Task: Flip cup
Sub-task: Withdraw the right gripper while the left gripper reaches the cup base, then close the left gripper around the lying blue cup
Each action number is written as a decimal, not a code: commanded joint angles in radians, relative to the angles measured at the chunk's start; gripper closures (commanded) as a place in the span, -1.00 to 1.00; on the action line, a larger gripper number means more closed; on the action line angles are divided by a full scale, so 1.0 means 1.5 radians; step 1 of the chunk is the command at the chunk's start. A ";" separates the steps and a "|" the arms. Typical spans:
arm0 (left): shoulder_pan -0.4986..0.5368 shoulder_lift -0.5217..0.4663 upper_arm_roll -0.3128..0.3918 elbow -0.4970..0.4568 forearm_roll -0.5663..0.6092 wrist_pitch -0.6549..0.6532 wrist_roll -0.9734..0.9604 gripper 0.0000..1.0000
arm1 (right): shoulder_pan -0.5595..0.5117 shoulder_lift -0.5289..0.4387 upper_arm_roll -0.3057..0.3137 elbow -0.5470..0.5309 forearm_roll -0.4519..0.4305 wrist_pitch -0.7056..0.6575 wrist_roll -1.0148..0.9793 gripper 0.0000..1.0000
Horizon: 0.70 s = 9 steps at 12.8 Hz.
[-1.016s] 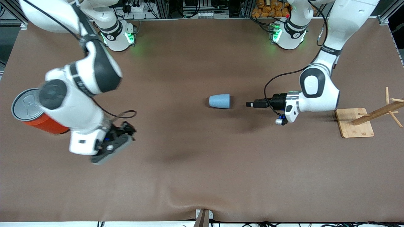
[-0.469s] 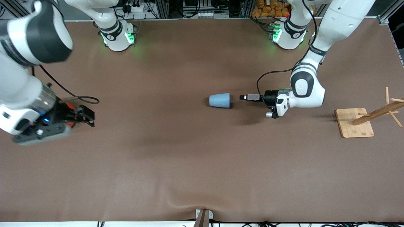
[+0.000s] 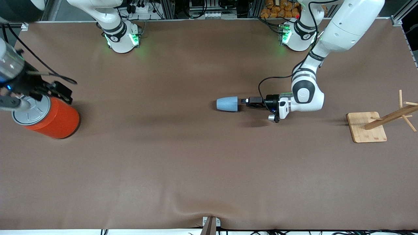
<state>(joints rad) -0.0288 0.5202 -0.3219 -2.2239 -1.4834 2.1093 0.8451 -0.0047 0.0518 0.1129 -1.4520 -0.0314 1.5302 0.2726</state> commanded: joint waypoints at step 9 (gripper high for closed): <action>-0.071 0.026 0.000 0.024 -0.086 0.048 0.014 0.72 | 0.008 -0.004 -0.063 0.038 0.052 -0.031 -0.003 -1.00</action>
<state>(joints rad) -0.1118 0.5357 -0.3223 -2.2109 -1.5748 2.1483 0.8452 0.0070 0.0351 0.0336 -1.4647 0.0215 1.5300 0.2739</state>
